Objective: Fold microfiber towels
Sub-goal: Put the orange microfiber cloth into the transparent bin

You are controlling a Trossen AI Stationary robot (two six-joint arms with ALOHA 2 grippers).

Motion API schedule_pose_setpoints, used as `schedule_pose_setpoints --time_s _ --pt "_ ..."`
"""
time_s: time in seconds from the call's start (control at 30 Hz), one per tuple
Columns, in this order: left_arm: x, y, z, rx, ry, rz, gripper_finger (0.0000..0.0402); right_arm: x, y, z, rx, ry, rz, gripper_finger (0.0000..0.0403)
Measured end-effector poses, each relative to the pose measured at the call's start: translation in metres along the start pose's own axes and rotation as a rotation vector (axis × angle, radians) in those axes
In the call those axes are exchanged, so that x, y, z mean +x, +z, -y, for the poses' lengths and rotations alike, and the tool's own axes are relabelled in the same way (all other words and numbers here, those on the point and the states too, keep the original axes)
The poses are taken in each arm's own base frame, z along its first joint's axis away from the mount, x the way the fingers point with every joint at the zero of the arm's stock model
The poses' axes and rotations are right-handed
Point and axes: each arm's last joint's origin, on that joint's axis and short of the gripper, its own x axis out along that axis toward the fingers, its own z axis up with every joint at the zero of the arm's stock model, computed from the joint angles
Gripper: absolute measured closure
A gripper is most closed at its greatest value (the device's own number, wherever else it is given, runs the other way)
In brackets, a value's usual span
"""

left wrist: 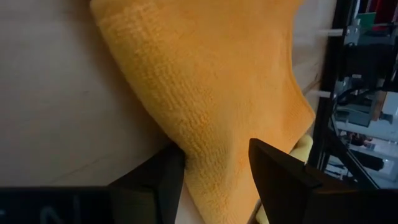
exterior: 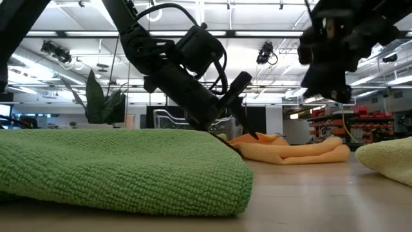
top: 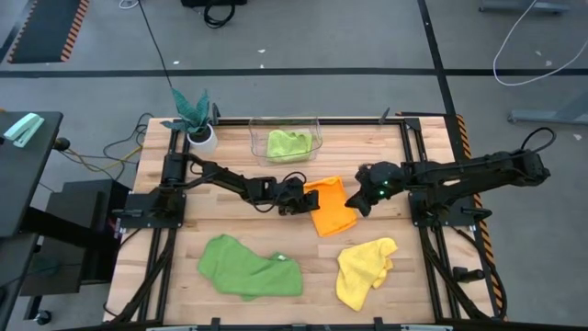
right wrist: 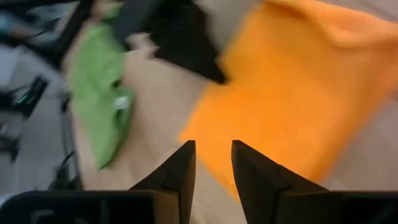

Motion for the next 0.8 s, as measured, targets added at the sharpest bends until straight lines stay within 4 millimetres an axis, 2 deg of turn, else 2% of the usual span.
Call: schedule_pose_setpoints --time_s 0.17,0.4,0.63,0.8 --pt "0.003 0.002 0.006 0.050 -0.012 0.008 0.0222 -0.003 -0.003 0.019 0.159 -0.179 -0.027 0.0292" --pt "0.003 0.003 0.008 0.109 -0.016 0.031 0.0222 -0.001 -0.002 0.037 0.191 -0.324 -0.071 0.0299" --pt "0.003 0.002 0.008 0.115 -0.011 0.030 0.0221 0.026 -0.008 0.055 0.187 -0.438 -0.222 0.0350" --pt "0.003 0.002 0.008 0.115 -0.006 0.030 0.0225 0.045 -0.008 0.061 0.172 -0.449 -0.243 0.0396"
